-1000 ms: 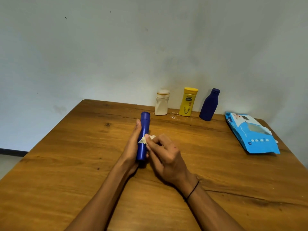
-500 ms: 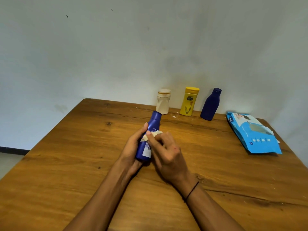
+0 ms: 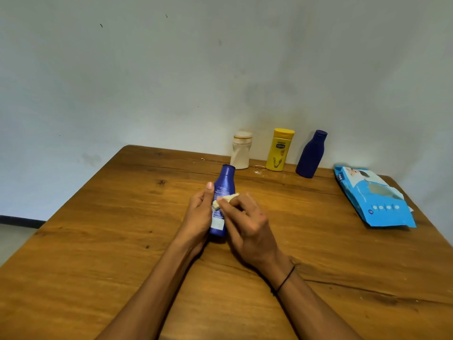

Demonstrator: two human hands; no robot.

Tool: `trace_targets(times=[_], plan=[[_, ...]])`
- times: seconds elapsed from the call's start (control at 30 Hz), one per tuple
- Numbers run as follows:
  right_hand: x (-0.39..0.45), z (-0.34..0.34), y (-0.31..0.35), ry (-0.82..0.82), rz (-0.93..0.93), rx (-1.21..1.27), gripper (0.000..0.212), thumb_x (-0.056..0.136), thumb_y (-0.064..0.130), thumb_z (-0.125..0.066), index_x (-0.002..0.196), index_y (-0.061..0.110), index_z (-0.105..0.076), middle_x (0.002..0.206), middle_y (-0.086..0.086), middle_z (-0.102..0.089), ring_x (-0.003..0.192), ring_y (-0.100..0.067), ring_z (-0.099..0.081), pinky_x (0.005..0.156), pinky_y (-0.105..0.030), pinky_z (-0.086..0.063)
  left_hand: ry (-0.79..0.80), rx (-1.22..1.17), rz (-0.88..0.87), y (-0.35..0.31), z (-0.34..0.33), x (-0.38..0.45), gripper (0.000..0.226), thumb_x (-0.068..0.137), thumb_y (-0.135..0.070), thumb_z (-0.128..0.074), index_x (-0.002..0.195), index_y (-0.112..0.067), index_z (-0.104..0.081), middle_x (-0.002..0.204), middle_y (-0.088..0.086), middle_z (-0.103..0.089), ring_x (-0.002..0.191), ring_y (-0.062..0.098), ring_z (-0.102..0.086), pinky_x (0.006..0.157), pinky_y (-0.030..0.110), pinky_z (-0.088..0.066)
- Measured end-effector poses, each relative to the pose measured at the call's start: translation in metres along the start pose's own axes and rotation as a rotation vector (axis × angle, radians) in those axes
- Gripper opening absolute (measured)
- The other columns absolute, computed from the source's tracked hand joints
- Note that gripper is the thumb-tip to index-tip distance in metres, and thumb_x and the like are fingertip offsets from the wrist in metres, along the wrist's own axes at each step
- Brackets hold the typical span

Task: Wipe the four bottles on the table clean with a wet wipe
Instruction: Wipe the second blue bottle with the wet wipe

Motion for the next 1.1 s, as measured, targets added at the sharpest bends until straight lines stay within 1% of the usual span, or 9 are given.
trace_targets(times=[0.2,0.3,0.43,0.57,0.7,0.8,0.9,1.0,1.1], plan=[[-0.001,-0.012,0.021,0.137,0.082,0.038,0.022,0.097,-0.001,-0.064,0.118,-0.005,-0.070,0.096,-0.015,-0.058,0.086,-0.025,-0.053,0.082,-0.025,-0.042,-0.124,-0.034,0.034,-0.002,0.016,0.000,0.051,0.107,-0.053,-0.046,0.121,-0.007,-0.061,0.098,0.018,-0.075,0.081,0.025,-0.071,0.072,0.037,-0.058],[-0.002,-0.010,0.027,0.130,0.087,0.101,0.022,0.098,-0.001,-0.064,0.118,-0.005,-0.070,0.096,-0.016,-0.059,0.087,-0.027,-0.055,0.090,-0.020,-0.039,-0.110,-0.106,0.020,-0.007,0.017,0.002,0.052,0.110,-0.049,-0.041,0.130,-0.005,-0.060,0.087,0.015,-0.074,0.067,0.021,-0.071,0.061,0.031,-0.060],[-0.002,-0.008,0.032,0.115,0.085,0.125,0.019,0.098,-0.002,-0.063,0.116,-0.005,-0.069,0.096,-0.016,-0.056,0.088,-0.027,-0.054,0.097,-0.019,-0.036,-0.048,-0.175,-0.096,-0.017,0.008,0.002,0.038,0.108,-0.050,-0.038,0.136,-0.031,-0.054,0.108,0.014,-0.067,0.069,0.019,-0.069,0.061,0.034,-0.059],[-0.004,-0.009,0.026,0.107,0.063,0.116,0.018,0.101,0.001,-0.059,0.116,-0.004,-0.068,0.096,-0.014,-0.054,0.088,-0.025,-0.053,0.095,-0.016,-0.035,-0.048,-0.254,-0.016,-0.013,0.003,-0.003,0.058,0.094,-0.065,-0.046,0.133,-0.025,-0.058,0.077,0.005,-0.069,0.068,0.016,-0.067,0.064,0.034,-0.058],[-0.006,-0.007,0.012,0.033,-0.040,0.118,0.021,0.103,0.004,-0.058,0.121,0.000,-0.067,0.101,-0.011,-0.054,0.088,-0.021,-0.054,0.082,-0.022,-0.045,0.112,-0.290,0.037,-0.009,-0.010,-0.009,0.042,0.101,-0.049,-0.056,0.133,-0.022,-0.060,0.078,-0.001,-0.067,0.065,0.011,-0.064,0.059,0.027,-0.057],[-0.007,0.003,0.000,-0.079,-0.108,0.122,0.022,0.104,0.006,-0.056,0.124,0.006,-0.064,0.101,-0.010,-0.055,0.086,-0.019,-0.055,0.076,-0.025,-0.049,0.261,-0.059,0.036,-0.003,-0.024,-0.013,0.049,0.103,-0.061,-0.043,0.133,-0.027,-0.060,0.089,0.002,-0.065,0.072,0.011,-0.062,0.066,0.029,-0.053],[-0.008,0.010,-0.007,-0.170,-0.172,0.068,0.024,0.105,0.009,-0.054,0.128,0.015,-0.057,0.100,-0.010,-0.055,0.082,-0.011,-0.053,0.073,-0.013,-0.044,0.334,0.159,0.090,0.006,-0.033,-0.019,0.065,0.099,-0.076,-0.027,0.137,-0.034,-0.057,0.083,0.006,-0.064,0.063,0.015,-0.056,0.060,0.032,-0.045],[-0.009,0.020,-0.011,-0.277,-0.226,0.016,0.020,0.104,0.010,-0.053,0.124,0.012,-0.058,0.098,-0.011,-0.055,0.081,-0.001,-0.049,0.072,-0.007,-0.040,0.395,0.244,0.090,0.005,-0.037,-0.024,0.067,0.100,-0.074,-0.023,0.136,-0.029,-0.056,0.074,0.007,-0.059,0.058,0.017,-0.054,0.054,0.029,-0.045],[-0.009,0.030,-0.022,-0.380,-0.318,-0.020,0.016,0.102,0.005,-0.055,0.116,0.004,-0.064,0.096,-0.011,-0.058,0.080,-0.005,-0.050,0.072,-0.008,-0.040,0.454,0.299,0.022,0.000,-0.043,-0.027,0.065,0.104,-0.069,-0.029,0.128,-0.015,-0.057,0.076,0.011,-0.060,0.057,0.020,-0.055,0.054,0.032,-0.047]])
Point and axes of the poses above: each hand's wrist, its own x-axis towards the middle knuckle, its own z-axis out of the back of the hand, y = z × x, the point moved 8 cm from there along x, towards the middle knuckle
